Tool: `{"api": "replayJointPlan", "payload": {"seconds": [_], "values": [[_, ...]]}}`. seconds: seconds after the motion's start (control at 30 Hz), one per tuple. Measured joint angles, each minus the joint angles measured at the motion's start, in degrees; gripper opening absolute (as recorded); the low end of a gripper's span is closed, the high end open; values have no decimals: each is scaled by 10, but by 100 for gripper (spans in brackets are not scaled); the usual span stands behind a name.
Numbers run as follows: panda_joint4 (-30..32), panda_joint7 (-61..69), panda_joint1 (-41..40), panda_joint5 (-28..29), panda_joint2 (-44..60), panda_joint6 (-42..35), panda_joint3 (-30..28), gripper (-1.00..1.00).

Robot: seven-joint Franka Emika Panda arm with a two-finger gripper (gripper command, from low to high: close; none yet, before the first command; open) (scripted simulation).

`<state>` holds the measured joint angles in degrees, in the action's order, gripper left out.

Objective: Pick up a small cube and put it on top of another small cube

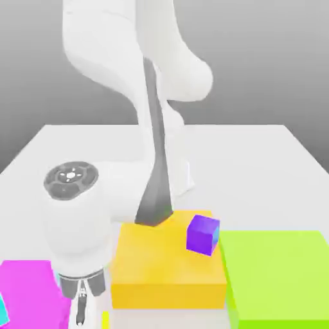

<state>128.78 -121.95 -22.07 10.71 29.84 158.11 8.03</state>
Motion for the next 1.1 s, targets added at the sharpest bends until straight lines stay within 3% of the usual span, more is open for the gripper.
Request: {"api": "replayJointPlan", "payload": {"seconds": [0.17, 0.3, 0.63, 0.9, 1.1], "values": [[0, 1, 1, -1, 0, 1, -1, -100], [18, 19, -13, -24, -74, -56, 19, -100], [130, 116, 30, -7, -241, -139, 80, -100], [232, 268, 105, -96, -396, -178, 97, -100], [310, 399, 193, -186, -516, -200, 78, -100]]}}
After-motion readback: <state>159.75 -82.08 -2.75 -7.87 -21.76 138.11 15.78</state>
